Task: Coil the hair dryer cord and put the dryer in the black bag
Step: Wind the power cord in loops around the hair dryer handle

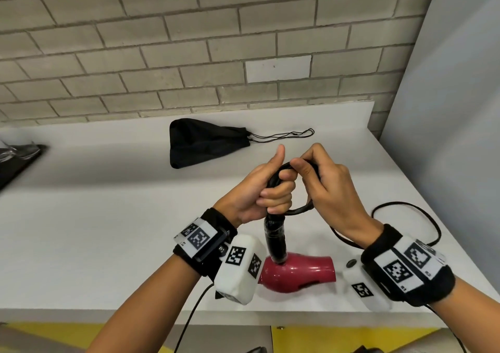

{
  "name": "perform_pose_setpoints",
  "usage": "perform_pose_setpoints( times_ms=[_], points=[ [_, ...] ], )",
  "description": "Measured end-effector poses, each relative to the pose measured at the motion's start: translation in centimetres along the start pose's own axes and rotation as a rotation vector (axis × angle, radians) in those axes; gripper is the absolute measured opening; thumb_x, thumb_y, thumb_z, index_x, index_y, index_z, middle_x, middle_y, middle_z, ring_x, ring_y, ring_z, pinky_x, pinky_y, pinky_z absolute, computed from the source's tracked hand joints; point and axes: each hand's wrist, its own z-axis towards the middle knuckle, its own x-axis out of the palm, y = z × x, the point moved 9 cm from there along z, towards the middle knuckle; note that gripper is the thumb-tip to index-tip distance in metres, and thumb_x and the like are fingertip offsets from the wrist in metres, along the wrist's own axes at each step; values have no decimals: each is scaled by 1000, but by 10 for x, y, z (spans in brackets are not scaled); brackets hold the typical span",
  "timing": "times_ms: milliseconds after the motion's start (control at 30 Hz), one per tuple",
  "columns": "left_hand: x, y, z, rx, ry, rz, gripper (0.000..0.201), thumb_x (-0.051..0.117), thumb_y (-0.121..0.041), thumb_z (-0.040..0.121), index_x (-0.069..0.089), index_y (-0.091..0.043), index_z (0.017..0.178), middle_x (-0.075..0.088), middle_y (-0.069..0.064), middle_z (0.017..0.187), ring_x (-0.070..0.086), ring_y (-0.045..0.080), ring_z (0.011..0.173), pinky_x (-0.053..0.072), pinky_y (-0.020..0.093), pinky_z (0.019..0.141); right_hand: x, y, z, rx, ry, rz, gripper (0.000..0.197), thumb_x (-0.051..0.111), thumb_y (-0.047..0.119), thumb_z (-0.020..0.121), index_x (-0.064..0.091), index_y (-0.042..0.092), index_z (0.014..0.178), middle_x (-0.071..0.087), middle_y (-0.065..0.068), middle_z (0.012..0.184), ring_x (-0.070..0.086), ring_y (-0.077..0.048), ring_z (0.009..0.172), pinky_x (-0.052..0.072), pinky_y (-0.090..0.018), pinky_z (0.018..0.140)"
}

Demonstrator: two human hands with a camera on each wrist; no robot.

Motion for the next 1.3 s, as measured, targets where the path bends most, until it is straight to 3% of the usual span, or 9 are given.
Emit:
perform_pose_setpoints(
  times_ms=[100, 267, 400, 533, 667, 833, 967, 1133, 1300],
  points=[
    [-3, 3, 1, -12, -40, 64, 45, 43, -53, 86, 44, -22, 55, 27, -12, 32, 18, 4, 25, 24, 18, 33, 2, -7, -3, 2, -5, -3, 33, 43, 39, 91, 45, 7, 80, 49, 13, 51, 35, -10, 43, 28, -17, 43],
    [-12, 4, 2, 28, -138, 131, 44, 42, -49, 90, 40, -22, 56, 23, -11, 35, 13, 6, 29, 17, 23, 38, 4, -14, 0, 31, 123, -35, 37, 42, 46, 90, 48, 10, 87, 52, 0, 55, 51, -23, 45, 45, -39, 47],
    [-18, -4, 1, 68, -100, 9, 42, 43, -52, 88, 40, -22, 58, 26, -13, 34, 14, 5, 27, 16, 20, 34, -3, -35, -2, 136, 334, -53, 31, 46, 45, 90, 51, 15, 88, 63, -2, 66, 60, -18, 39, 44, -28, 36],
    [-41, -31, -10, 143, -108, -168, 43, 39, -49, 90, 43, -21, 57, 29, -12, 33, 13, 6, 27, 18, 18, 31, -39, -74, -22, 53, 385, -376, 48, 29, 69, 87, 49, 30, 69, 54, 7, 56, 48, -12, 45, 36, -22, 51],
    [-61, -44, -25, 165, -146, -89, 35, 46, -41, 89, 45, -18, 62, 17, -8, 43, 12, 7, 32, 18, 20, 36, -99, -83, -33, -21, 293, -564, 54, 17, 78, 85, 50, 35, 80, 63, 13, 67, 56, -10, 63, 43, -27, 60],
    [-61, -34, -28, 117, -75, -107, 18, 54, -26, 82, 48, -14, 70, 22, -7, 50, 18, 7, 36, 25, 21, 40, -124, -53, -36, -70, 247, -651, 37, 27, 58, 93, 52, 44, 117, 54, 50, 97, 64, -5, 79, 45, -18, 58],
    [-57, -28, -24, 154, -48, -197, 25, 38, -25, 93, 51, -13, 76, 24, -7, 53, 19, 7, 38, 27, 20, 41, -70, -56, -61, -187, 453, -809, 41, 36, 38, 89, 49, 41, 127, 73, 15, 85, 66, -19, 52, 38, -25, 36],
    [-48, -14, -15, 140, -31, -196, 29, 32, -27, 96, 50, -13, 78, 37, -9, 50, 20, 6, 39, 31, 19, 42, 0, -41, -93, -326, 607, -945, 35, 44, 40, 89, 63, 31, 118, 62, 14, 63, 50, -14, 33, 17, -21, 38],
    [-44, -1, -13, 112, -58, -132, 28, 32, -30, 96, 47, -14, 79, 39, -8, 51, 28, 4, 37, 31, 19, 44, 26, -7, -88, -521, 591, -976, 45, 80, 9, 64, 68, 26, 103, 52, 8, 55, 24, -14, 38, 13, -22, 38]
  ],
)
